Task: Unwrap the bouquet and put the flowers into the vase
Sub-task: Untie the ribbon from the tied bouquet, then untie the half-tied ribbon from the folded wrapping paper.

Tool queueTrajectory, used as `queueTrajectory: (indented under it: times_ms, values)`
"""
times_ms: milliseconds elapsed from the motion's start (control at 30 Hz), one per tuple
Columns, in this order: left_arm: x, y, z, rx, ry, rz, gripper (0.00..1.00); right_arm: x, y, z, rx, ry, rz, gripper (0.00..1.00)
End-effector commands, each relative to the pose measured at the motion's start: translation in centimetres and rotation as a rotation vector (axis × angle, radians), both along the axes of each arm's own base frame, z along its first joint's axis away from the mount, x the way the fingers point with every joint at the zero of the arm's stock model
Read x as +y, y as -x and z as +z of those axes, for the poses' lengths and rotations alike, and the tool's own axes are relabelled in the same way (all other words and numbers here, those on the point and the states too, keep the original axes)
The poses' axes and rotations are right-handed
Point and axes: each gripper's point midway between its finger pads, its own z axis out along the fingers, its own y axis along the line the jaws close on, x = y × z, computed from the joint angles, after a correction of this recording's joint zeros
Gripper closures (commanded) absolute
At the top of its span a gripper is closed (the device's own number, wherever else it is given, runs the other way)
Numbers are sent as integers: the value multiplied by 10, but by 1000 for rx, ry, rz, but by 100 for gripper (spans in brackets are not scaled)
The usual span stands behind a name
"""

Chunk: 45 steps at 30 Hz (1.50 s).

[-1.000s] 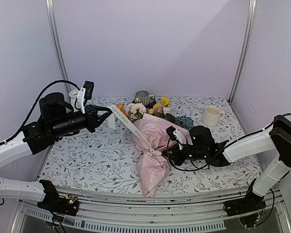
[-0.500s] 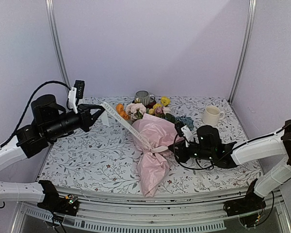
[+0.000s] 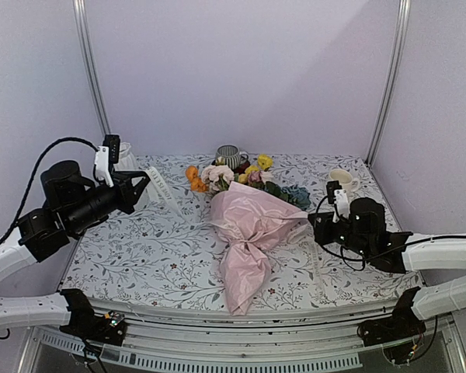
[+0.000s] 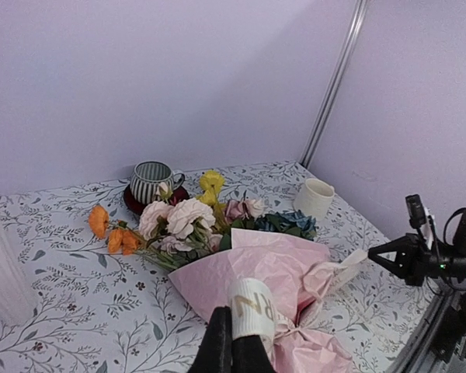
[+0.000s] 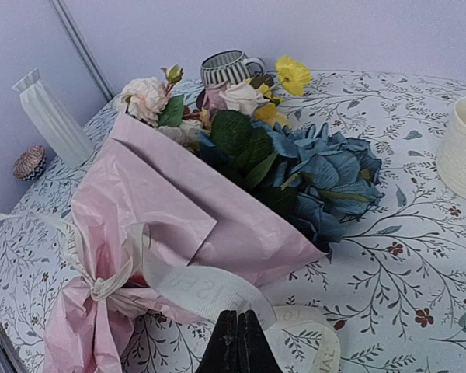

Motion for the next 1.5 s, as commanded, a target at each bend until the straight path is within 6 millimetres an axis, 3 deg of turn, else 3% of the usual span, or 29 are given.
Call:
queueTrajectory:
  times_ms: [0, 200, 467, 500, 600, 667, 833, 900, 1067, 1300, 1367, 1467]
  values:
    - [24, -6, -18, 45, -20, 119, 100, -24, -3, -2, 22, 16, -109, 98]
    - [81, -14, -51, 164, -16, 433, 100, -62, -8, -11, 65, 42, -332, 98]
    - [135, -9, -64, 202, 82, 707, 100, -109, -3, -12, 106, 6, -610, 98]
    - [138, -8, -66, 205, 97, 725, 96, -115, -1, -13, 114, 10, -641, 98]
    - [142, -7, -73, 214, 129, 755, 48, -129, 2, -9, 113, -22, -729, 93]
    - [144, -5, -73, 210, 136, 756, 31, -116, -2, 0, 95, -80, -658, 88]
    - [156, 0, -57, 147, 105, 784, 22, -52, 7, 25, 0, -59, -210, 55]
    - [163, 4, -49, 130, 112, 805, 20, -28, 17, 37, -42, -86, -52, 48]
    - [201, 27, -43, 130, 217, 978, 18, 11, 29, 51, -81, -77, 187, 46]
    - [215, 40, -42, 101, 292, 997, 19, 50, 34, 47, -41, -79, 377, 46]
    - [193, 31, -29, 42, 236, 851, 20, 61, 37, 45, -32, -82, 437, 46]
    - [117, 25, -11, -63, 196, 405, 22, 78, 38, 43, -13, -82, 508, 47]
